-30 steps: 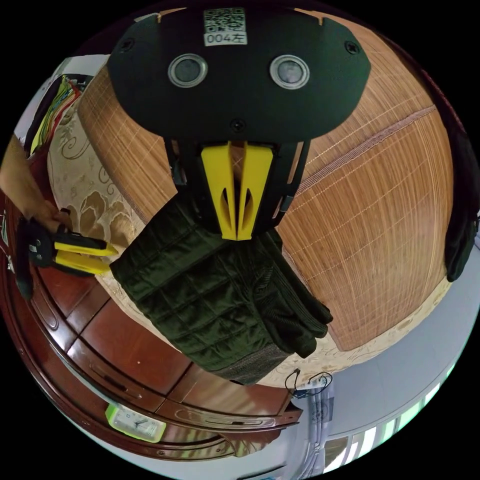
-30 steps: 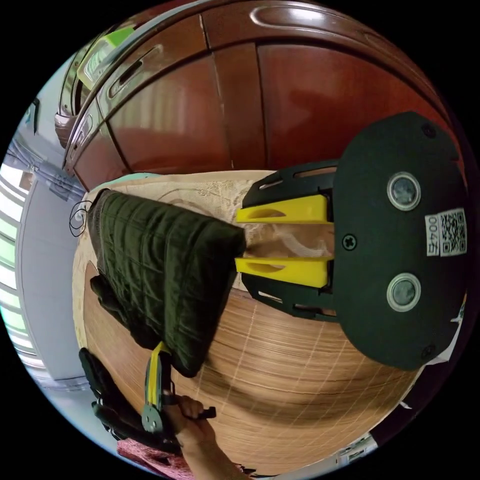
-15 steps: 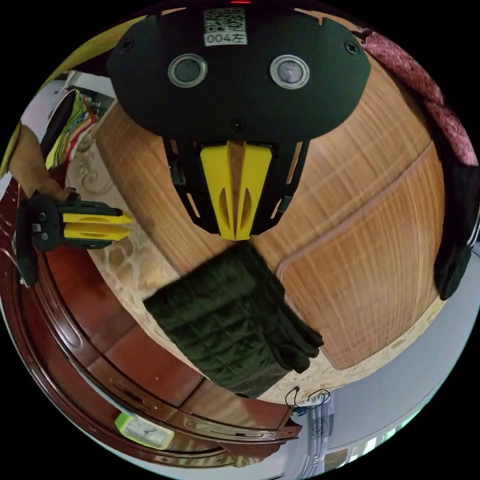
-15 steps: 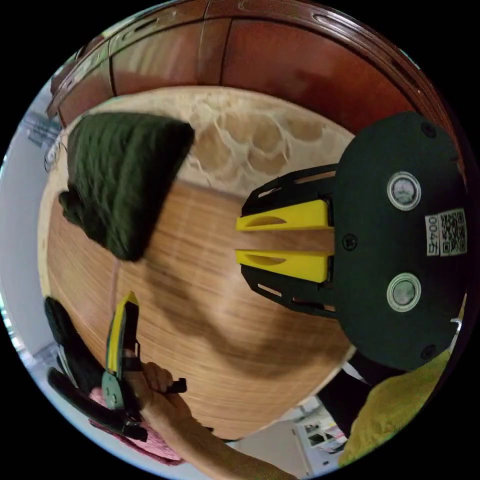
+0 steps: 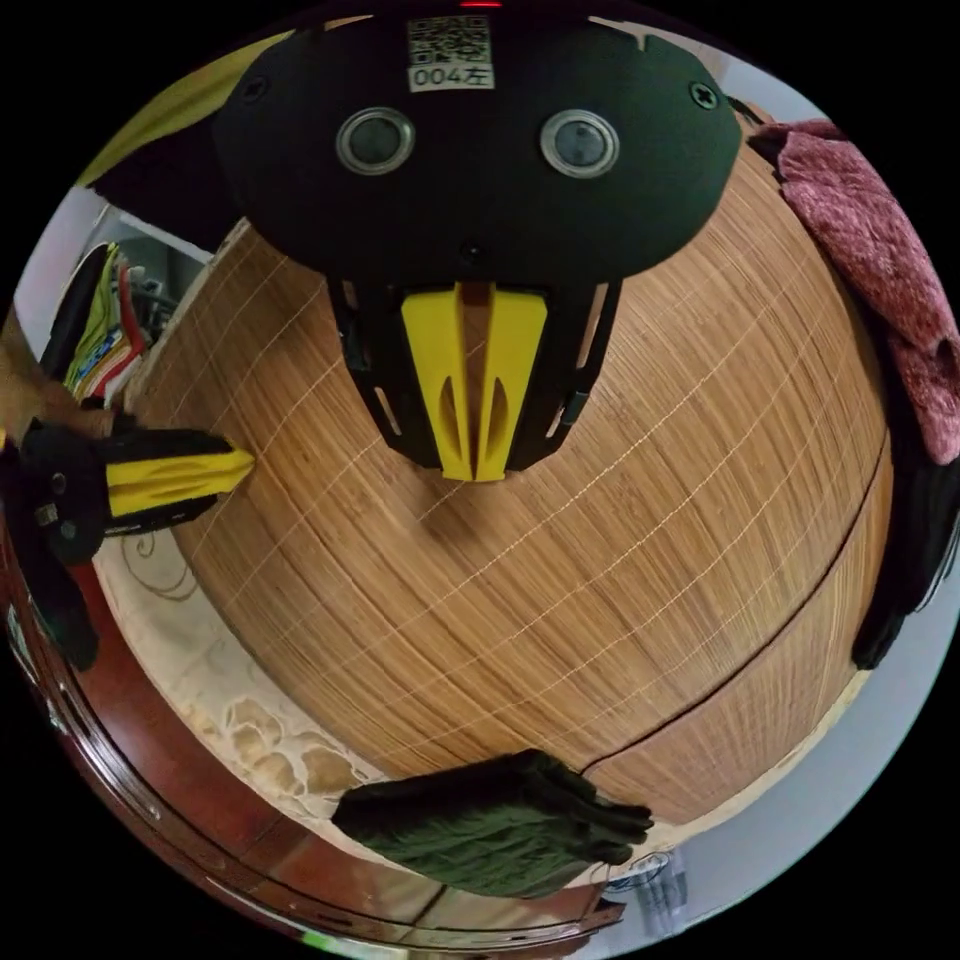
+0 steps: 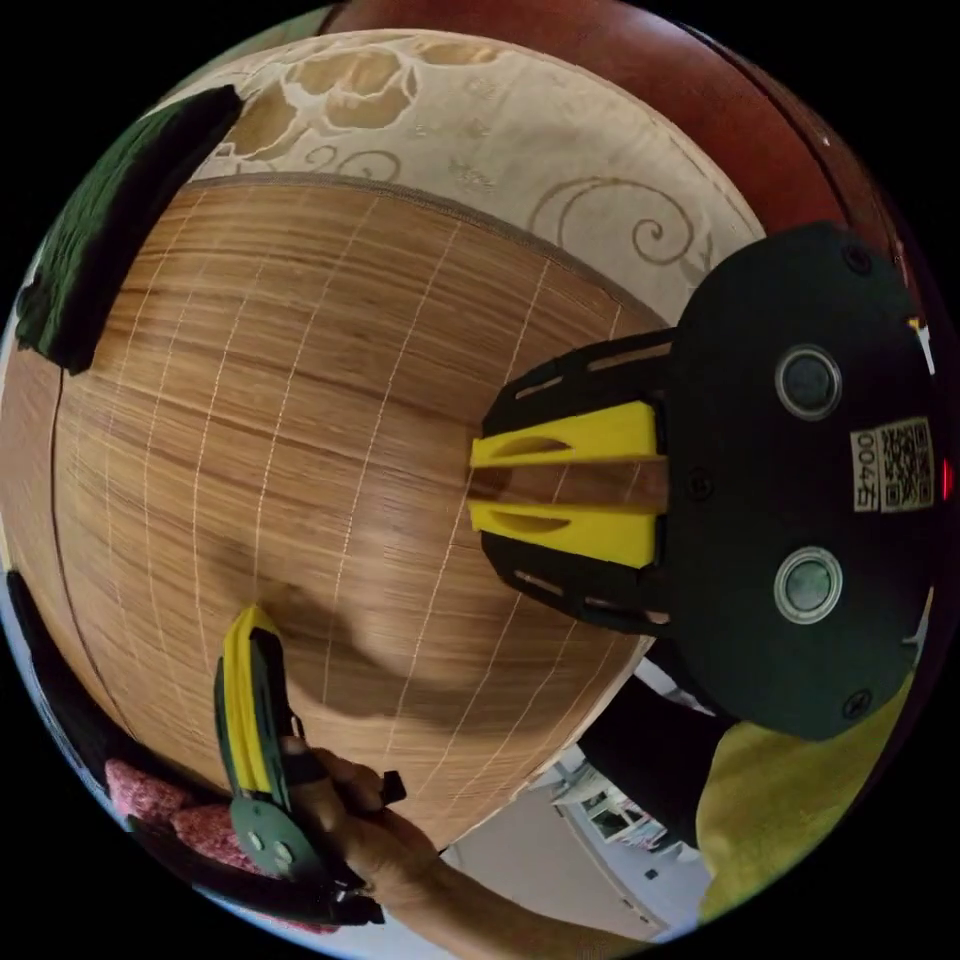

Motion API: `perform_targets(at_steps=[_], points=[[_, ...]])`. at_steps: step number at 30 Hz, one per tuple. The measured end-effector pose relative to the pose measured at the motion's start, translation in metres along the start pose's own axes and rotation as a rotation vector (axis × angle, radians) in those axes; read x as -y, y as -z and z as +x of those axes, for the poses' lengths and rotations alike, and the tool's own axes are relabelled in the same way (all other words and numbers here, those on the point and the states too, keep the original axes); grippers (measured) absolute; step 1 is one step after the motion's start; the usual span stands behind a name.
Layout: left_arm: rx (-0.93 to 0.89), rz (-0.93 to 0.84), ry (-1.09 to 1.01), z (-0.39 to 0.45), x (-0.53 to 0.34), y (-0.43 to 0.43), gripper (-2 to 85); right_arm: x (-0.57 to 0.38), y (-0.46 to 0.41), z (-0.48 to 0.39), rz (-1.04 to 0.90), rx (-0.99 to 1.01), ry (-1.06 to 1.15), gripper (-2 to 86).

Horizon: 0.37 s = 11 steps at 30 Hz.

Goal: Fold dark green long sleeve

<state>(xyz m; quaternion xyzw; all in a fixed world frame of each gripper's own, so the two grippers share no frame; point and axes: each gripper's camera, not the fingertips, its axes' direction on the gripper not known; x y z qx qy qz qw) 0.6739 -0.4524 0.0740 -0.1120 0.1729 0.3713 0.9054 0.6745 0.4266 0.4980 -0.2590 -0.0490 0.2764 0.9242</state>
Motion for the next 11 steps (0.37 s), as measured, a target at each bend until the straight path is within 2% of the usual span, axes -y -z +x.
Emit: perform_targets(at_steps=[3,5,9,11], points=[[-0.022,0.101,0.11,-0.04,-0.067,0.014,5.8,-0.024,0.013,-0.026,0.058,0.037,-0.013,9.2],[0.012,0.191,0.157,-0.073,-0.12,0.035,7.4,-0.049,0.031,-0.053,0.158,0.132,-0.02,11.6],[0.197,0.408,0.305,-0.177,-0.276,0.106,11.2,-0.09,0.066,-0.094,0.345,0.264,-0.063,14.3],[0.329,0.452,0.364,-0.224,-0.345,0.138,12.8,-0.112,0.084,-0.124,0.432,0.295,-0.077,14.8]])
